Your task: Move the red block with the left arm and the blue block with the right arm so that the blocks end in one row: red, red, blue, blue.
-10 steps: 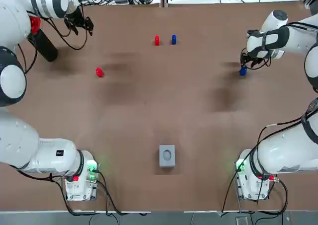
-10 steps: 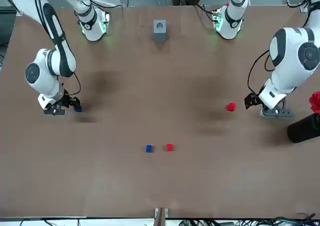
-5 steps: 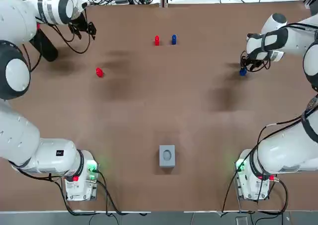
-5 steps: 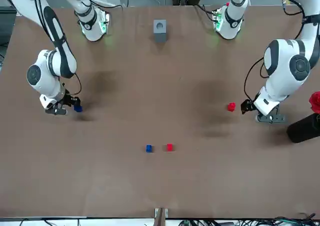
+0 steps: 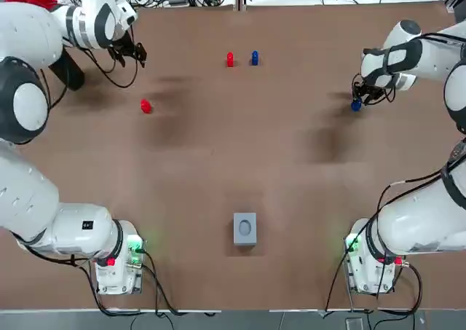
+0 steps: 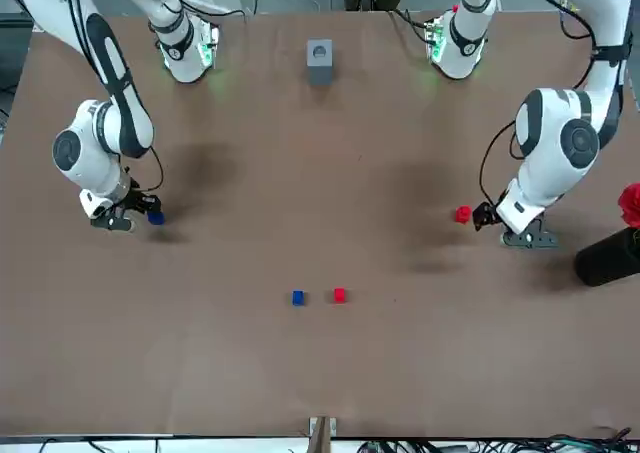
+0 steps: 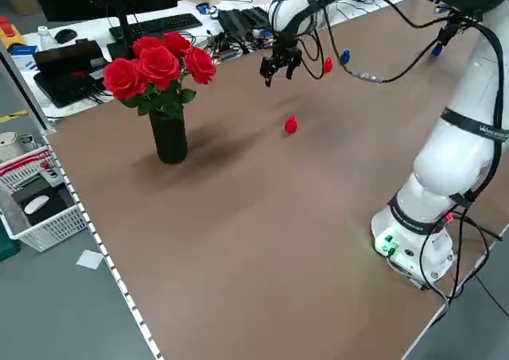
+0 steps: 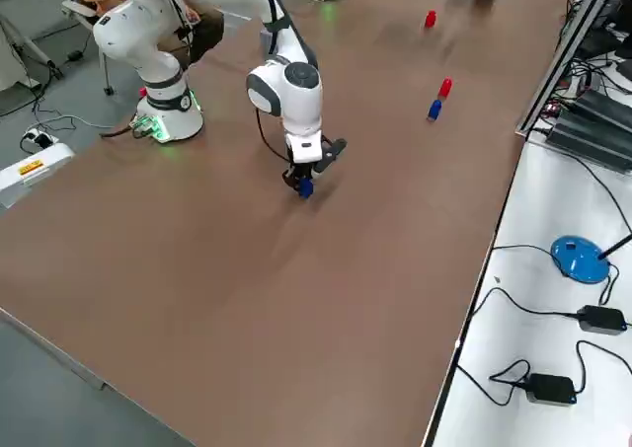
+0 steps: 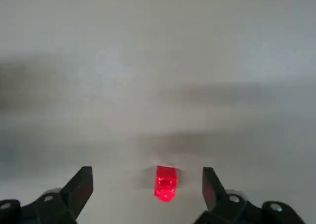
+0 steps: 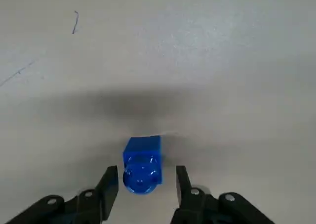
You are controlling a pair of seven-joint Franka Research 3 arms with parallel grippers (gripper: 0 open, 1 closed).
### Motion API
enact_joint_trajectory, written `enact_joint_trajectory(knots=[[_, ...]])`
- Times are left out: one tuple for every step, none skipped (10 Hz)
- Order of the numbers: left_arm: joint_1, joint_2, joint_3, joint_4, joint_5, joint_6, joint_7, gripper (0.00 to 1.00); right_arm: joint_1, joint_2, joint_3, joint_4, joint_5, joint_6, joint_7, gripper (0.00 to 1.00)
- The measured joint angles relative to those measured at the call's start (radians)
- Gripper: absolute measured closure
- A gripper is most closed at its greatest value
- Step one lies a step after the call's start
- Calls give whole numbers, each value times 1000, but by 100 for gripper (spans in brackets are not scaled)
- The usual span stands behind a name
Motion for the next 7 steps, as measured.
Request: enact_joint_trajectory(knots=[[-9,4,0,-12,0,14,-10,2,0,0,0,0,4,5,0,47],[-14,6,0,-41,0,51,-13,2,0,0,1,0,4,8,0,50],[-15,6,0,-82,0,101,-14,2,0,0,1,0,4,10,0,51],[-15,6,0,-122,0,144,-15,2,0,0,1,0,4,14,0,52],[-15,7,0,-159,0,177,-15,2,0,0,1,0,6,17,0,52],[-15,7,0,-192,0,214,-15,2,0,0,2,0,6,20,0,54],[-15,7,0,-223,0,253,-15,2,0,1,2,0,7,20,0,54]])
